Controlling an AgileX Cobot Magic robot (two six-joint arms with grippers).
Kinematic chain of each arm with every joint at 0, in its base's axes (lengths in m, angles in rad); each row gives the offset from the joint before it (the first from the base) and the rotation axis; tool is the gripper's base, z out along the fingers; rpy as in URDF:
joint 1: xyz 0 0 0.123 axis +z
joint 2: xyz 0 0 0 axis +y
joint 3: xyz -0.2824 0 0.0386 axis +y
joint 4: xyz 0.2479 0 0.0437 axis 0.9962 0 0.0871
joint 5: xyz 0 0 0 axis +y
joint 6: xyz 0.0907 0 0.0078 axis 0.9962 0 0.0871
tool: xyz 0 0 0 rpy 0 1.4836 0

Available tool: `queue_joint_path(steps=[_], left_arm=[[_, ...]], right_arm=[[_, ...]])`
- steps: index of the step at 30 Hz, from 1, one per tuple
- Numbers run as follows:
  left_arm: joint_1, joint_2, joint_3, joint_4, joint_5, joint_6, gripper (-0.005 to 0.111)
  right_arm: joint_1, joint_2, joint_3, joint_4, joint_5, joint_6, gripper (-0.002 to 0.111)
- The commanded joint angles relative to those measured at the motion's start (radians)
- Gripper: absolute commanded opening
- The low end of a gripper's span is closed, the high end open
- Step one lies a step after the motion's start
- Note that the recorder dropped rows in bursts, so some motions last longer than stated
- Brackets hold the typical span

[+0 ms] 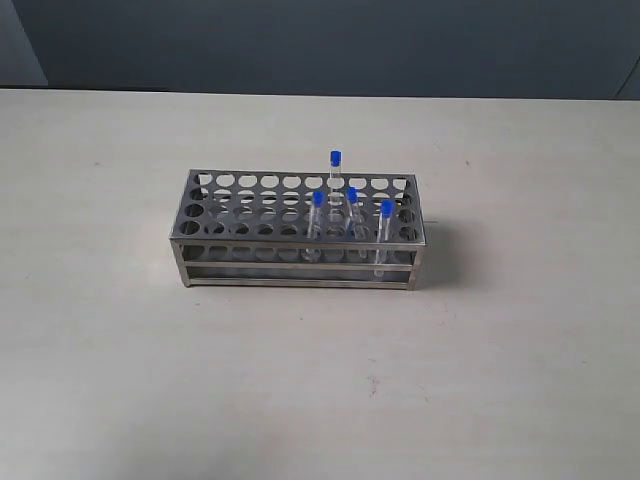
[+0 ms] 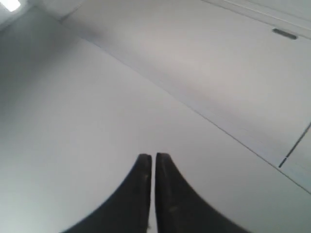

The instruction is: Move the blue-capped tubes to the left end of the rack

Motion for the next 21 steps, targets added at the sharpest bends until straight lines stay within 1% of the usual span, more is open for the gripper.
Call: queue_joint_path(steps=[1,3,5,7,9,10,11,12,13,14,15,16,17,19,20,21], left_arm=[[-0.011,-0.005,-0.005,-0.007,-0.006,-0.005,0.001],[-0.011,-0.005,-0.005,-0.007,-0.006,-0.005,0.001],[-0.011,-0.005,-0.005,-0.007,-0.006,-0.005,0.001],[-0.011,-0.005,-0.005,-0.007,-0.006,-0.005,0.001],[-0.011,-0.005,-0.005,-0.007,-0.006,-0.005,0.001],[-0.011,-0.005,-0.005,-0.007,-0.006,-0.005,0.001],[-0.011,-0.005,-0.005,-0.007,-0.006,-0.005,0.001],[-0.011,-0.005,-0.005,-0.007,-0.006,-0.005,0.001],[-0.011,-0.005,-0.005,-0.007,-0.006,-0.005,0.001],[-0.011,-0.005,-0.005,-0.007,-0.006,-0.005,0.001],[-0.011,-0.005,-0.005,-0.007,-0.006,-0.005,0.001],[-0.011,-0.005,-0.005,-0.007,-0.006,-0.005,0.001],[-0.011,-0.005,-0.005,-0.007,-0.006,-0.005,0.001],[-0.011,-0.005,-0.005,-0.007,-0.006,-0.005,0.001],[-0.011,-0.005,-0.005,-0.007,-0.006,-0.005,0.001],[-0.011,-0.005,-0.005,-0.007,-0.006,-0.005,0.001]], right_arm=[[-0.003,0.114,-0.203,-0.417,0.3,0.017,0.004],[-0.003,0.219,-0.354,-0.607,0.559,0.084,0.004],[-0.003,0.339,-0.491,-0.671,0.786,0.083,0.004],[0.005,0.472,-0.636,-0.659,0.977,-0.044,0.004],[0.044,0.623,-0.769,-0.534,1.139,-0.24,0.004],[0.106,0.767,-0.871,-0.367,1.269,-0.436,0.004],[0.148,0.839,-0.919,-0.293,1.324,-0.529,0.004],[0.249,0.978,-0.997,-0.251,1.4,-0.618,0.004],[0.303,1.034,-1.022,-0.27,1.418,-0.62,0.004],[0.412,1.163,-1.073,-0.37,1.458,-0.581,0.004],[0.455,1.213,-1.093,-0.427,1.477,-0.54,0.004],[0.552,1.332,-1.124,-0.531,1.516,-0.467,0.004],[0.609,1.408,-1.14,-0.577,1.528,-0.435,0.004],[0.698,1.548,-1.165,-0.615,1.515,-0.412,0.004],[0.718,1.589,-1.174,-0.615,1.504,-0.412,0.007],[0.742,1.63,-1.185,-0.615,1.488,-0.412,0.013]])
